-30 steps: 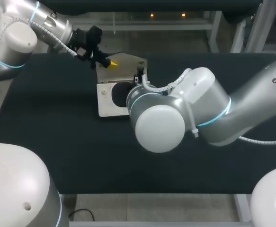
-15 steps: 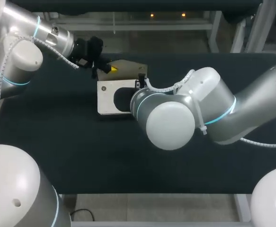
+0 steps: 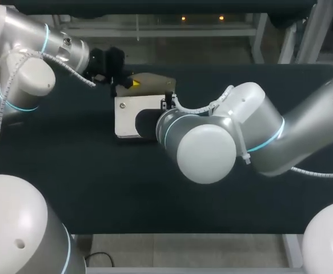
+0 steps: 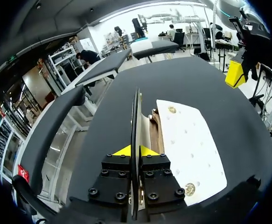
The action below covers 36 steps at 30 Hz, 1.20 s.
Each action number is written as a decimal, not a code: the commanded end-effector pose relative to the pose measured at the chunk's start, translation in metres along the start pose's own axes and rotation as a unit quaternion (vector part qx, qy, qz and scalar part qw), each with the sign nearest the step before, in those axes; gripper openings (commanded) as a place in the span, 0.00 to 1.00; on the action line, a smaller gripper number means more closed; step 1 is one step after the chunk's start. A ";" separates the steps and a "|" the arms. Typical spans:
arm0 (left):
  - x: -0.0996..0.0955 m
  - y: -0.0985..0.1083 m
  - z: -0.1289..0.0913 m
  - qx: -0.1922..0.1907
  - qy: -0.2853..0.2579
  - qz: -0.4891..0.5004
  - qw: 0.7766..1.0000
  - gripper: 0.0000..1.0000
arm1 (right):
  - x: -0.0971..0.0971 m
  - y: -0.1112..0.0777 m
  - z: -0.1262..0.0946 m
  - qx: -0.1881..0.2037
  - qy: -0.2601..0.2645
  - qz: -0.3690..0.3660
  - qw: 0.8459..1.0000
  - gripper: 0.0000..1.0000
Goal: Pick up the bag, open it, inspect its contents, close it, and place it on the opposite side
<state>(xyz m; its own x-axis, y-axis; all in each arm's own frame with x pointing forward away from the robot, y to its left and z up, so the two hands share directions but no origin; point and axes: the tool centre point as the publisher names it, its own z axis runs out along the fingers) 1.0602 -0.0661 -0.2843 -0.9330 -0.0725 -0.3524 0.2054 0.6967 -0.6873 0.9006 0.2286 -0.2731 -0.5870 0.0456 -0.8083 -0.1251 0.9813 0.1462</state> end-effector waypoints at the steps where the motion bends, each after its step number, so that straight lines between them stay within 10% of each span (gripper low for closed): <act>1: 0.004 0.002 0.009 0.002 -0.006 0.013 1.000 0.00 | 0.018 0.004 0.003 -0.001 -0.006 0.001 1.000 0.00; 18: 0.040 0.014 0.023 0.012 0.004 0.045 0.999 0.00 | 0.075 0.009 0.004 0.000 0.023 -0.003 1.000 0.00; 24: 0.037 0.016 0.026 0.018 0.010 0.048 0.999 0.00 | 0.083 -0.007 0.005 0.006 0.016 0.010 1.000 0.40; 31: 0.036 0.013 0.029 0.021 0.028 0.054 0.998 0.00 | 0.086 -0.016 0.016 0.010 0.009 0.009 1.000 0.56; 36: 0.038 0.011 0.031 0.021 0.034 0.055 0.998 0.00 | 0.083 -0.020 0.030 0.018 0.004 0.007 1.000 0.51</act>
<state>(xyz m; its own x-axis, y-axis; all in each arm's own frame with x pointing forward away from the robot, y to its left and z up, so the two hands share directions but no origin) 1.0328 -0.0824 -0.3249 -0.9199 0.0455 -0.3895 0.3178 0.6682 -0.6726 0.8729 0.2189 -0.3488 -0.6434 0.0516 -0.7638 -0.0603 0.9912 0.1177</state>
